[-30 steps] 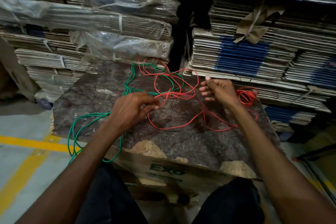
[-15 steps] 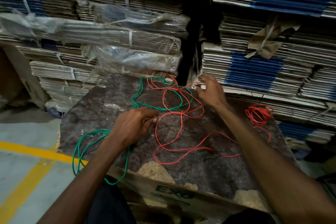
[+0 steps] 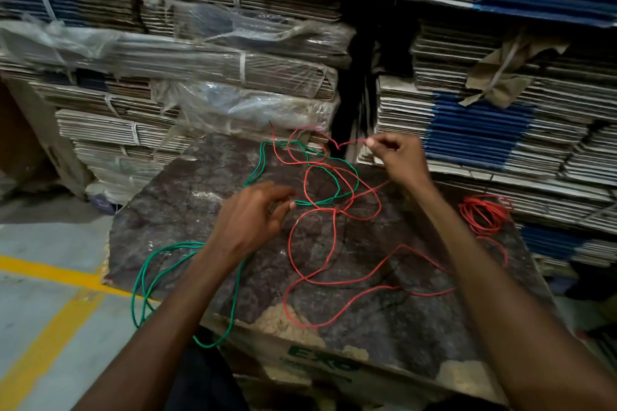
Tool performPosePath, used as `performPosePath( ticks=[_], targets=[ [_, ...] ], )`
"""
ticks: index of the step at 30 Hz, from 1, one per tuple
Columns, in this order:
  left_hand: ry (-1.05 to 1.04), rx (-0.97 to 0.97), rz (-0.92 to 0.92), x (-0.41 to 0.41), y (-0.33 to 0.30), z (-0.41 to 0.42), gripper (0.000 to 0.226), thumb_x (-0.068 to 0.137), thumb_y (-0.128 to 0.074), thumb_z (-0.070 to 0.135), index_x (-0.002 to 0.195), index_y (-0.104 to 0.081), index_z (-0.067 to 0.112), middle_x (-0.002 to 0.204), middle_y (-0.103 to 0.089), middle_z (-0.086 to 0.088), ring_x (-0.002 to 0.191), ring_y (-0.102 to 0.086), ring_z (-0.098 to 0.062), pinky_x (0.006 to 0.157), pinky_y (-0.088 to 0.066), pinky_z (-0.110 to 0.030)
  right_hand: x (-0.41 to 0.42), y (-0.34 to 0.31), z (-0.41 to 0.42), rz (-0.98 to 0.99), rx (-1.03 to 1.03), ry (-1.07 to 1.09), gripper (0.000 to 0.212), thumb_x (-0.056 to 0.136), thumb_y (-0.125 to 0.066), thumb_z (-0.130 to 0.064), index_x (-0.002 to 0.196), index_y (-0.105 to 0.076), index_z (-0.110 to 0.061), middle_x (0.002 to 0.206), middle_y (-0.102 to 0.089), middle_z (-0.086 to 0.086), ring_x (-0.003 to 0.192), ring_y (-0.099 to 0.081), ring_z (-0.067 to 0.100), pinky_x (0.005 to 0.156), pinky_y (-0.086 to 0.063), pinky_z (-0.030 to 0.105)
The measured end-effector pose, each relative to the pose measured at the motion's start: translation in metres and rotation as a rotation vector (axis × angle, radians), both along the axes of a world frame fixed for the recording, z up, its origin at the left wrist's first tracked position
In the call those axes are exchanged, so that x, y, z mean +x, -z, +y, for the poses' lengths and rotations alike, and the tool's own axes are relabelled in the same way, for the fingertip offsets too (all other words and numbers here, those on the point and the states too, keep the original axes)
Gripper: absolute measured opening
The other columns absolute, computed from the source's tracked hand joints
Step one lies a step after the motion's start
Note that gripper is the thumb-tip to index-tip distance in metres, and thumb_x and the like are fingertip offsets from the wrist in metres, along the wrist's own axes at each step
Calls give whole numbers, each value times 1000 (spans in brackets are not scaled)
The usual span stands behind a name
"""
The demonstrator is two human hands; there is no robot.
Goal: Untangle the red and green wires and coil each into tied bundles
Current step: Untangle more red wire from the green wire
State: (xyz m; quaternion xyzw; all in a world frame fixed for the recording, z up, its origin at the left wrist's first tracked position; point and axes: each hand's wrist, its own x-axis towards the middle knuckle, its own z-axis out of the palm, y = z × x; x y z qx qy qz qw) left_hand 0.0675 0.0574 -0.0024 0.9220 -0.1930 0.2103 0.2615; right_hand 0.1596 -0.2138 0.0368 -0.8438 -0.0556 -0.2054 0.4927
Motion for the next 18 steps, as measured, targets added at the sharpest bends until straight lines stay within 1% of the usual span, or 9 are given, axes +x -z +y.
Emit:
performPosePath(
  ticks=[2,5,7,9,10,12,14,16,18],
  targets=[
    [-19,-22,6,1,-1,-3,28,86,-57,41,108,-69,29,103,-71,6,94,-67,-19,69,-53,-33,-20,-17,-4,-38,143,-33,13,89,-68,-8,100,-72,-2,80,-69,0,62,-57,-12,65,-45,9],
    [-46,-65,11,1,-4,-8,26,87,-60,39,109,-69,28,104,-71,6,97,-67,-19,72,-54,-35,-47,-37,-13,-38,245,-95,9,90,-66,-10,96,-72,-6,67,-66,-16,62,-55,-10,64,-43,10],
    [-57,-90,4,1,-6,-11,23,86,-63,34,107,-69,27,103,-72,5,96,-68,-19,73,-54,-36,-64,-48,-18,-32,281,-151,7,89,-68,-15,86,-74,-19,70,-68,-14,71,-57,-1,72,-45,19],
    [-63,-114,-1,1,-8,-13,25,84,-62,35,106,-69,25,100,-73,3,93,-69,-20,72,-55,-37,-80,-56,-23,-32,328,-203,5,81,-76,-31,79,-76,-26,83,-67,0,84,-56,14,79,-44,33],
    [-69,-126,1,0,-10,-14,28,82,-60,36,105,-69,24,99,-73,2,92,-69,-20,72,-55,-37,-89,-60,-26,-38,349,-223,15,74,-79,-41,79,-76,-27,88,-65,5,88,-54,20,80,-43,37],
    [-91,-136,6,-1,-14,-15,32,81,-60,39,107,-69,22,101,-73,1,93,-69,-21,74,-55,-37,-103,-67,-33,-46,400,-260,31,65,-79,-52,82,-76,-26,89,-67,4,90,-56,23,83,-47,41],
    [-111,-136,17,-1,-16,-15,32,83,-63,38,110,-69,21,104,-73,0,96,-68,-20,75,-54,-34,-114,-73,-42,-65,465,-285,31,65,-78,-48,82,-74,-22,87,-72,-3,90,-62,18,92,-48,47],
    [-121,-129,31,-1,-17,-15,30,85,-68,35,111,-68,21,105,-73,-1,98,-68,-20,75,-52,-32,-123,-76,-54,-90,550,-321,24,67,-77,-40,81,-74,-21,86,-72,-4,90,-65,16,99,-45,54],
    [-121,-131,51,-1,-17,-16,33,84,-65,40,110,-68,21,105,-73,-1,98,-68,-21,77,-54,-35,-133,-77,-62,-111,604,-370,20,70,-78,-36,82,-72,-21,87,-71,-3,92,-66,17,100,-44,57]
  ],
)
